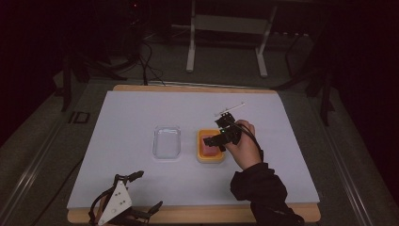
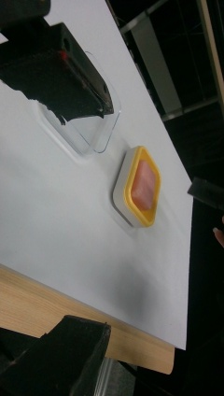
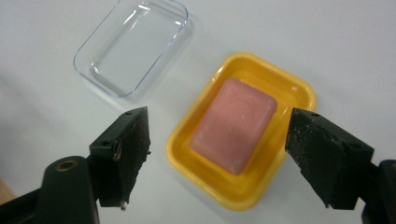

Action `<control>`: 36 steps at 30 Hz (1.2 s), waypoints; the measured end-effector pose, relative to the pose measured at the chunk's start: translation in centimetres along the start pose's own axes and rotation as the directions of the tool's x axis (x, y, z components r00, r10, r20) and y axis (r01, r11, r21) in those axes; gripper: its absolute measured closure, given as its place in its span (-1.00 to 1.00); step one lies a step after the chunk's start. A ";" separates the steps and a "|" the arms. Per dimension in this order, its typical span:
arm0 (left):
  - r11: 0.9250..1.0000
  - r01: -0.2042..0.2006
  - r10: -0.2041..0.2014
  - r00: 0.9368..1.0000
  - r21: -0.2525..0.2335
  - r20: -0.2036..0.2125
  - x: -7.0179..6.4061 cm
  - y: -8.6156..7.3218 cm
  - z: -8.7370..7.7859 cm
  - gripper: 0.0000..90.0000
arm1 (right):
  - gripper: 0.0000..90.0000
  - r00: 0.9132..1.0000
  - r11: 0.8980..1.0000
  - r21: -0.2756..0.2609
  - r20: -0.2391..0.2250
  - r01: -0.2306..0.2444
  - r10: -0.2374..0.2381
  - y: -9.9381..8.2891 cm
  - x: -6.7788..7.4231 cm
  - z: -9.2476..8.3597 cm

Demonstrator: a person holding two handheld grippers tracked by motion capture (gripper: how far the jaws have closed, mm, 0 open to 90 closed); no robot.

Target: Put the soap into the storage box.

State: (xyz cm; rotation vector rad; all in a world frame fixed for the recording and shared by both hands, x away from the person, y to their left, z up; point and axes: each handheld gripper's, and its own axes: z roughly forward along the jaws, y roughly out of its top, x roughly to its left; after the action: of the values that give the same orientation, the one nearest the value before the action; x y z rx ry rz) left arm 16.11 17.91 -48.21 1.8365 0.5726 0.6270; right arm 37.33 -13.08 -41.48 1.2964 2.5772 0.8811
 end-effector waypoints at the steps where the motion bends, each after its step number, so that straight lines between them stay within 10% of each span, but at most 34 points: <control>1: 1.000 0.000 0.000 1.000 0.000 -0.001 0.0 0.0 0.0 -0.99 | -0.53 1.000 1.000 -0.001 0.005 0.012 -0.012 -0.3 -0.1 -0.2; 16: 1.000 0.001 -0.001 1.000 0.000 0.000 0.0 0.0 0.1 -0.99 | -0.63 0.986 0.985 -0.037 0.012 0.169 -0.169 -5.2 -2.1 -2.6; 36: 1.000 -0.008 0.008 1.000 0.003 -0.003 0.0 0.0 0.1 -0.99 | -0.63 0.991 0.991 -0.093 0.093 0.100 -0.091 -12.2 -4.7 -3.2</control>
State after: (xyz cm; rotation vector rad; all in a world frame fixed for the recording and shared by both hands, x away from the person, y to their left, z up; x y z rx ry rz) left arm 16.11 17.84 -48.25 1.8422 0.5684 0.6342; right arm 30.63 -23.70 -46.27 1.1490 2.4725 0.8988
